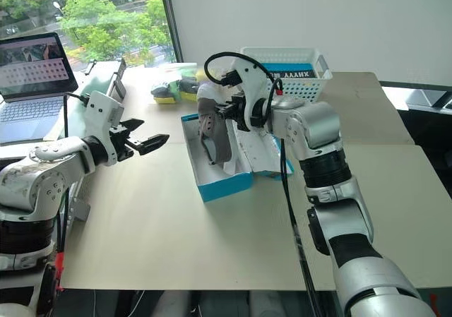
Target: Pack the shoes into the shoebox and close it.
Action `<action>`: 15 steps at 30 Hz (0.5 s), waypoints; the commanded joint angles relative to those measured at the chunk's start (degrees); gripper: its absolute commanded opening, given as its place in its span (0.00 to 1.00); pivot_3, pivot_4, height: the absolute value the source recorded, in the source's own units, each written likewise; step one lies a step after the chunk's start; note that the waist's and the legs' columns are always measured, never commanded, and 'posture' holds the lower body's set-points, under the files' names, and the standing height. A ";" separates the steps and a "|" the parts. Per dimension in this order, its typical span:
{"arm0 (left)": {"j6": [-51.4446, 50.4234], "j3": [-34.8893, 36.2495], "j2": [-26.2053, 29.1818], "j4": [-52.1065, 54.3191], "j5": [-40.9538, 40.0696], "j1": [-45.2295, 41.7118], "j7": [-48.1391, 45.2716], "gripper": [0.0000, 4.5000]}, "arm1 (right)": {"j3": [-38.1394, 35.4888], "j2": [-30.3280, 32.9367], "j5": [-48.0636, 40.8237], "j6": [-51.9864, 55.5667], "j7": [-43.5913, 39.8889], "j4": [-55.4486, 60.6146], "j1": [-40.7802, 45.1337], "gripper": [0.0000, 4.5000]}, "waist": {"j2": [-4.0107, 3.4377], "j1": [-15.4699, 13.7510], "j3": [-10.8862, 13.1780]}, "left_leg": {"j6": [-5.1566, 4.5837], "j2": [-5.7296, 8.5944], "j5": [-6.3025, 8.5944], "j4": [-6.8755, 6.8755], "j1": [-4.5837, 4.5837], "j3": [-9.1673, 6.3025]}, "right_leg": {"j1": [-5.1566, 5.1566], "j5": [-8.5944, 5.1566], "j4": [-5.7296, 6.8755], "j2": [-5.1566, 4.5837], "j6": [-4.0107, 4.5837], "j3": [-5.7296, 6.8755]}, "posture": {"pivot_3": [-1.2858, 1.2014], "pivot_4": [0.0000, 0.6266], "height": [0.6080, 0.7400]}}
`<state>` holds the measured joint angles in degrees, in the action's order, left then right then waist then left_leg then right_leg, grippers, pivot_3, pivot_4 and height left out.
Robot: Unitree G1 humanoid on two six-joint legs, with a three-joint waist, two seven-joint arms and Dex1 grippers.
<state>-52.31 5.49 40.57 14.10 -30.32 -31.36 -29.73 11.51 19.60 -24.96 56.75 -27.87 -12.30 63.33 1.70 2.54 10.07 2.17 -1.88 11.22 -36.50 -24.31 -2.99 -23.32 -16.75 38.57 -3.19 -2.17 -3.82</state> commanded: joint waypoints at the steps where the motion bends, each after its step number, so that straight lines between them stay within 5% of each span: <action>1: 1.06 0.48 -0.04 3.04 0.57 -0.60 -0.05 0.99 | 2.77 -1.10 4.30 -5.68 -2.74 -2.95 0.31 0.07 | 0.00 0.01 0.00 | 0.00 0.00 0.00 0.01 -0.01 0.00 | 0.00 0.00 -0.01 0.00 0.00 0.00 | 0.52 0.24 1.00; 15: 0.18 2.02 -0.58 4.32 0.85 0.69 1.17 0.99 | 6.35 -7.72 16.22 -18.24 -4.89 -25.77 -2.37 0.07 | 0.01 0.15 -0.01 | 0.01 0.00 0.00 0.04 0.08 0.01 | 0.01 0.00 0.08 -0.02 0.00 -0.02 | 0.52 0.24 1.00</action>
<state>-52.54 5.93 40.01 16.40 -29.55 -29.88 -28.75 16.90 12.00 -11.85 40.65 -33.23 -34.97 61.11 1.71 2.69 10.07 2.18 -1.87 11.22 -36.47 -24.19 -2.98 -23.28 -16.75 38.66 -3.21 -2.17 -3.84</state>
